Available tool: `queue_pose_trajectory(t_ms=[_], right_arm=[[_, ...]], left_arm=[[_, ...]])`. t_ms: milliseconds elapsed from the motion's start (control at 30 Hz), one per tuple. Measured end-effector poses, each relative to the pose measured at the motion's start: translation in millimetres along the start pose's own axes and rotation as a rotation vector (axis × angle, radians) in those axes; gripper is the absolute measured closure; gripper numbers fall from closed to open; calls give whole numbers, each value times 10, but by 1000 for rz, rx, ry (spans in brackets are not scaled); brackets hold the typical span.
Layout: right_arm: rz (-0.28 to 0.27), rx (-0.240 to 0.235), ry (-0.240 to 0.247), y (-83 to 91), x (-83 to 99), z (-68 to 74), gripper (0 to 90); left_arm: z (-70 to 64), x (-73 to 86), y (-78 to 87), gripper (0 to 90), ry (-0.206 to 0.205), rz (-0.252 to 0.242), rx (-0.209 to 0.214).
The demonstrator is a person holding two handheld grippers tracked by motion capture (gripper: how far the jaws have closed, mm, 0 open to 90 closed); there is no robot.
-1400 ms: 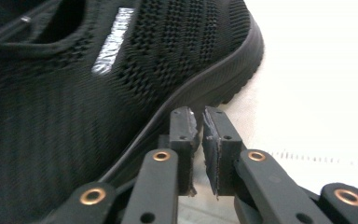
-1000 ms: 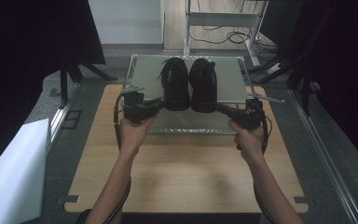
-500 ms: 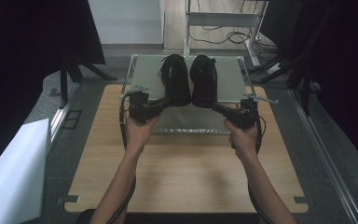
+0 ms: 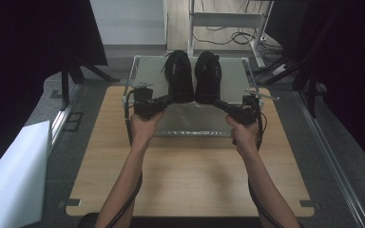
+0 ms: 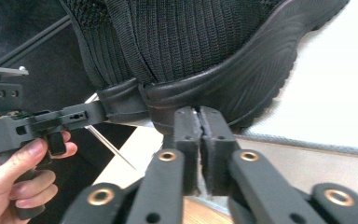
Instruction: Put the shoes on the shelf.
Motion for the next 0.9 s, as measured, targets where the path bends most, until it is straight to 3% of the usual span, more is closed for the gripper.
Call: queue_pose_trajectory(t_ms=[67, 200, 467, 567, 767, 900], right_arm=[[3, 1, 2, 16, 5, -6, 801], [7, -64, -6, 71, 35, -57, 713], [3, -88, 45, 269, 101, -85, 569], [2, -68, 114, 345, 138, -65, 508], [36, -41, 237, 429, 260, -29, 387], [74, -30, 282, 469, 366, -46, 306]], left_arm=[[-13, 25, 18, 662, -2, -8, 11], [-45, 90, 84, 543, -40, -20, 41], [-80, 280, 236, 379, -139, -18, 11], [-93, 346, 282, 295, -163, -15, -19], [-95, 464, 372, 209, -192, -10, -61], [-92, 563, 462, 164, -202, -7, -81]])
Point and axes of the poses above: each handheld gripper's, and its own axes: y roughly backward along the jaws, x roughly out of its underside, z roughly to its left, the point moved 2 cm from there along -y, roughly forward along the jaws, and after that the axes turned 1 degree about -y, right-handed, at the moved point
